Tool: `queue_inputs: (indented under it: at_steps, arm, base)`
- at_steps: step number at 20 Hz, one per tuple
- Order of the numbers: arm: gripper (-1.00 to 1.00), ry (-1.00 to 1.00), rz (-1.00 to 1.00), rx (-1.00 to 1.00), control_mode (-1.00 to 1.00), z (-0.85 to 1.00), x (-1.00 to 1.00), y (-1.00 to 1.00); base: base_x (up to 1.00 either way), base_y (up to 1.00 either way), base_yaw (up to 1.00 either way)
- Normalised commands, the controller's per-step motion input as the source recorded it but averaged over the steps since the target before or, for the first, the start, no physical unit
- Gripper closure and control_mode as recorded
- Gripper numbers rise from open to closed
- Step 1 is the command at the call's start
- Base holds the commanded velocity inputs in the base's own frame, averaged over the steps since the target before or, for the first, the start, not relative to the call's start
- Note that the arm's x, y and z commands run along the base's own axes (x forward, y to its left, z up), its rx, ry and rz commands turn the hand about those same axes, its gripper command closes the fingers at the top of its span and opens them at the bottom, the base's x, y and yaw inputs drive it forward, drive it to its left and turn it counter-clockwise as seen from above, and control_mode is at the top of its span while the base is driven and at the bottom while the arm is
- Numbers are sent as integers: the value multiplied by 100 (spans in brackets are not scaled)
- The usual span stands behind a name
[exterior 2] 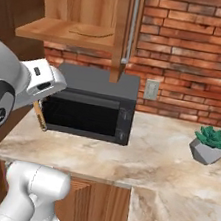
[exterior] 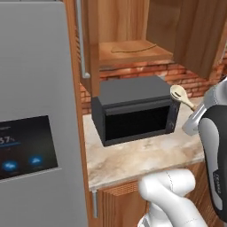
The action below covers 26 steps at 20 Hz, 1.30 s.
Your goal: Organize the utensils by type. Pick up the wooden spoons from the counter and place them in the open cabinet. Then pick up the metallic utensils from the counter and place them in the open drawer.
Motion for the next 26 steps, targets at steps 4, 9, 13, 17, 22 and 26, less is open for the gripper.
queue_inputs:
  at_steps: [4,9,13,17,22,26]
  arm:
    - [100,0,0,0,100,0,0,0]
    - [100,0,0,0,100,0,0,0]
    - [100,0,0,0,100,0,0,0]
    - [100,0,0,0,100,0,0,0]
    - [100,-6,2,0,-100,2,0,-1]
    - [100,-13,7,0,-100,18,12,0]
  base:
    - [87,-8,0]
    - [56,0,0]
    - [10,0,0]
    - [11,0,0]
    - [1,-1,0]
    - [0,0,0]
